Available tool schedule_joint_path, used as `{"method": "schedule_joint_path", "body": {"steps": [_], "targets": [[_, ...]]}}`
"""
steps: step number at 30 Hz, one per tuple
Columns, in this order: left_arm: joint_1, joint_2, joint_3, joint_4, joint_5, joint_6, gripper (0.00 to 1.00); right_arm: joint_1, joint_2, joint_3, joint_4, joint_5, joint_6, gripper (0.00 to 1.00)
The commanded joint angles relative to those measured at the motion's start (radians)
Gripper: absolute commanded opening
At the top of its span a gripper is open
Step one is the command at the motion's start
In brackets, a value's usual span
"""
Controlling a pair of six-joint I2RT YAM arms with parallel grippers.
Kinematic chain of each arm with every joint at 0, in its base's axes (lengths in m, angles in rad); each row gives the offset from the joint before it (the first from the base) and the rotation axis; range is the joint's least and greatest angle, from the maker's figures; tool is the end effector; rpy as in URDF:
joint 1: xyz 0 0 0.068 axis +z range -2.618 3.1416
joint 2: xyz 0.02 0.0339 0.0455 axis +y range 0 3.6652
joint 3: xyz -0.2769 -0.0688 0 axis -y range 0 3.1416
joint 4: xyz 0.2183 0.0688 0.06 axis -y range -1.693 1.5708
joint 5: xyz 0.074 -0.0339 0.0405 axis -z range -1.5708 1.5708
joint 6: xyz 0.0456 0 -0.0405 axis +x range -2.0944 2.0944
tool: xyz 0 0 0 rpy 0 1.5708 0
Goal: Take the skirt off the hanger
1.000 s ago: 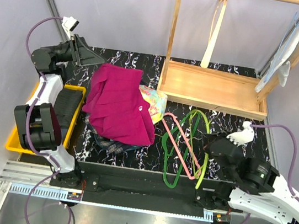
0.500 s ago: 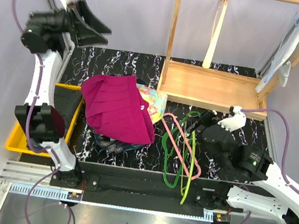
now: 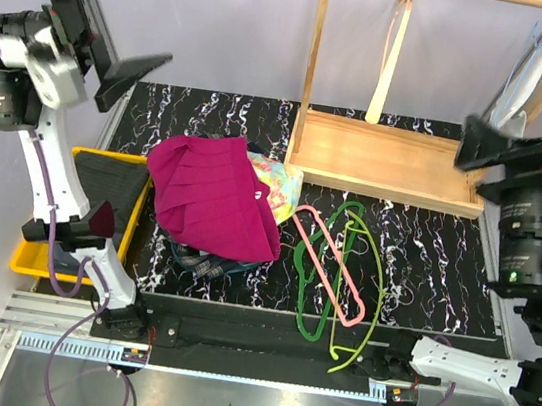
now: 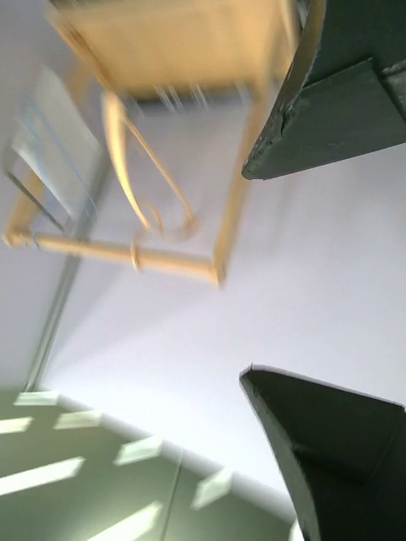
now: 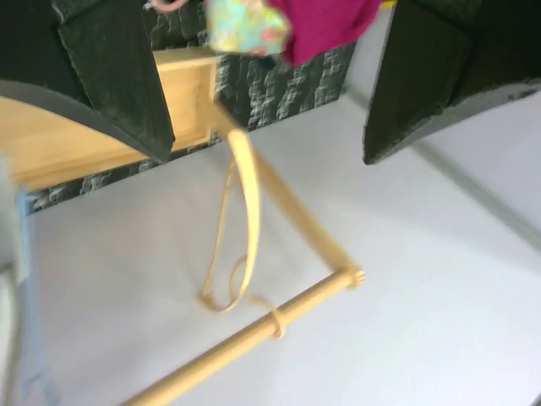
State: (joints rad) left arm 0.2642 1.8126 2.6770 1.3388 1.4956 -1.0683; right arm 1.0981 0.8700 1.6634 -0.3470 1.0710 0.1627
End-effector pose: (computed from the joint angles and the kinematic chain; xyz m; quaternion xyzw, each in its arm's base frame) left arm 0.1437 -0.0082 0.6498 0.6490 0.2202 -0.0781 0.7240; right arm 0.0531 0.0158 0.5642 0.1787 0.6038 0.2092 0.7481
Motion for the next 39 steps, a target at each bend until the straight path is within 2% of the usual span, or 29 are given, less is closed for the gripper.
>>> {"method": "schedule_joint_path", "body": {"steps": [1,2,3,4,5,6,7,8,9,10,11,12,13,15,16,19,23,24,29,33,39], "targets": [[0.032,0.001,-0.188,0.289,-0.017,0.979,0.99,-0.016,0.133,-0.060,0.766,0.147,-0.907,1.00],[-0.006,-0.040,-0.433,0.172,-0.163,1.590,0.99,-0.052,0.202,-0.071,1.092,0.142,-1.062,1.00],[-0.049,-0.137,-0.507,-0.018,-0.223,1.907,0.99,-0.100,0.237,-0.068,1.188,0.139,-1.218,1.00],[-0.144,-0.185,-0.543,-0.452,-0.306,2.137,0.99,-0.229,0.269,-0.044,1.201,0.144,-1.220,1.00],[-0.211,-0.270,-0.517,-0.706,-0.579,2.420,0.99,-0.288,0.318,-0.042,1.186,0.144,-1.214,1.00],[-0.300,-0.282,-0.429,-0.997,-0.767,2.518,0.99,-0.346,0.339,-0.040,1.165,0.150,-1.156,1.00],[-0.463,-0.256,-0.197,-1.332,-0.923,2.421,0.99,-0.477,0.375,-0.018,0.976,0.164,-1.073,1.00],[-0.508,-0.224,-0.148,-1.399,-1.151,2.351,0.99,-0.530,0.391,0.013,0.824,0.168,-0.820,1.00],[-0.570,-0.231,-0.141,-1.447,-1.251,2.313,0.99,-0.587,0.400,0.082,0.665,0.138,-0.673,1.00],[-0.586,-0.249,-0.210,-1.513,-1.340,2.205,0.99,-0.684,0.421,0.120,0.371,0.103,-0.526,1.00],[-0.597,-0.316,-0.267,-1.544,-1.456,2.132,0.99,-0.733,0.435,0.154,0.264,0.069,-0.315,1.00],[-0.599,-0.352,-0.325,-1.582,-1.486,2.060,0.99,-0.760,0.455,0.218,0.196,0.028,-0.266,1.00],[-0.599,-0.390,-0.445,-1.657,-1.514,1.903,0.99,-0.774,0.507,0.248,0.146,0.027,-0.250,1.00],[-0.600,-0.496,-0.575,-1.743,-1.519,1.787,0.99,-0.782,0.566,0.335,0.138,0.032,-0.276,1.00],[-0.603,-0.531,-0.708,-1.756,-1.516,1.692,0.99,-0.781,0.608,0.358,0.135,0.029,-0.284,1.00],[-0.614,-0.639,-0.878,-1.813,-1.502,1.587,0.99,-0.806,0.644,0.418,0.137,-0.002,-0.279,1.00],[-0.614,-0.685,-0.966,-1.903,-1.512,1.513,0.99,-0.903,0.662,0.430,0.106,-0.081,-0.192,1.00],[-0.614,-0.694,-0.997,-1.925,-1.515,1.507,0.99,-0.958,0.672,0.437,0.050,-0.101,-0.169,1.00],[-0.614,-0.765,-1.072,-1.974,-1.502,1.430,0.99,-1.161,0.702,0.437,-0.128,-0.332,0.146,0.96],[-0.614,-0.779,-1.092,-2.038,-1.465,1.334,0.99,-1.212,0.715,0.417,-0.153,-0.433,0.235,0.91],[-0.614,-0.795,-1.134,-2.057,-1.446,1.323,0.99,-1.244,0.754,0.450,-0.152,-0.511,0.267,0.88]]}}
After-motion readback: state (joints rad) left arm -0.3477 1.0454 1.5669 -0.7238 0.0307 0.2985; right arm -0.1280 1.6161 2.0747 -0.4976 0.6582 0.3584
